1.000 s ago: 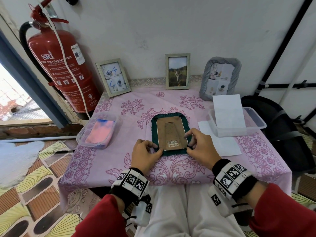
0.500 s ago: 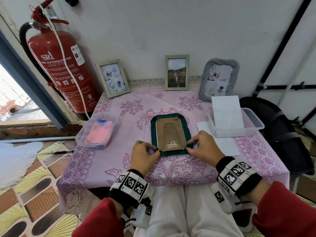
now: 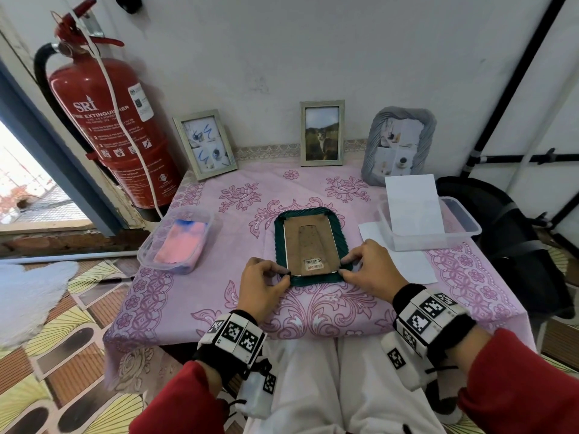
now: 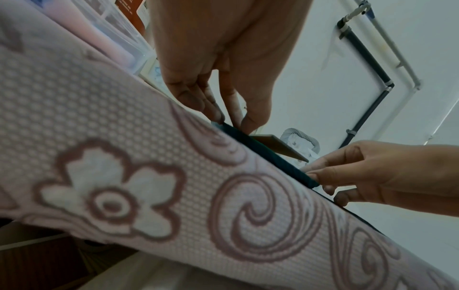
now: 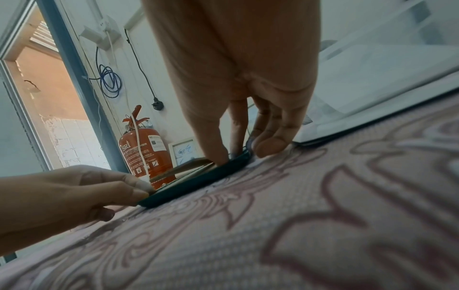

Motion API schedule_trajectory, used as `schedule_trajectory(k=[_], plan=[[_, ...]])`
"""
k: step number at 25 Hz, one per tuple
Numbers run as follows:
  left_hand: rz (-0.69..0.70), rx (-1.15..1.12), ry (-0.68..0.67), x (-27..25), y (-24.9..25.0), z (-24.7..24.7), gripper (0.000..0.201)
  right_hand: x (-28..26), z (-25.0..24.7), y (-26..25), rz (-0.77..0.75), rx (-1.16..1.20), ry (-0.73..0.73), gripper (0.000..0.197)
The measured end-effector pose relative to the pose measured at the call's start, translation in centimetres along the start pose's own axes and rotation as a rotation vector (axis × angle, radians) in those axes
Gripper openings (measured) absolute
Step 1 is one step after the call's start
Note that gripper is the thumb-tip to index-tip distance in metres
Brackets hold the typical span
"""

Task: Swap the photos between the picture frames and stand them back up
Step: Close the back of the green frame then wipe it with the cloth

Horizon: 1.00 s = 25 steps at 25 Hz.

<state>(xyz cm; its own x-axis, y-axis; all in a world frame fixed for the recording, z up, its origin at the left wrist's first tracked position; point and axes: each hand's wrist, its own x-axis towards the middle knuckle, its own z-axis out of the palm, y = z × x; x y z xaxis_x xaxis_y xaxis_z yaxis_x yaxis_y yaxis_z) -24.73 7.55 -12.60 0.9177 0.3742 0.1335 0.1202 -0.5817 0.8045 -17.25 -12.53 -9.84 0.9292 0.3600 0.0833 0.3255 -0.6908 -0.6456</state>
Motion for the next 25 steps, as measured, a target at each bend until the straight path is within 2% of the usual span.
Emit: schedule_trajectory(k=[6, 15, 19, 22, 25], plan=[[-0.053, 0.133, -0.064, 0.0, 0.5, -0.3, 0.016, -0.2, 0.2, 0.0, 0.004, -0.002, 0.009, 0.020], [-0.071, 0.021, -0.033, -0.5, 0.9, 0.0, 0.013, 0.0, 0.8, 0.3, 0.028, -0.016, 0.018, 0.019], [-0.080, 0.002, -0.065, -0.4, 0.6, -0.1, 0.014, 0.0, 0.7, 0.6, 0.020, 0.004, 0.014, 0.019], [-0.137, -0.066, -0.079, 0.2, 0.5, -0.3, 0.023, 0.5, -0.1, 0.8, 0.007, 0.025, -0.012, 0.013], [-0.232, -0.116, -0.048, 1.2, 0.7, -0.2, 0.036, 0.9, -0.6, 0.7, -0.019, 0.100, 0.020, 0.014]])
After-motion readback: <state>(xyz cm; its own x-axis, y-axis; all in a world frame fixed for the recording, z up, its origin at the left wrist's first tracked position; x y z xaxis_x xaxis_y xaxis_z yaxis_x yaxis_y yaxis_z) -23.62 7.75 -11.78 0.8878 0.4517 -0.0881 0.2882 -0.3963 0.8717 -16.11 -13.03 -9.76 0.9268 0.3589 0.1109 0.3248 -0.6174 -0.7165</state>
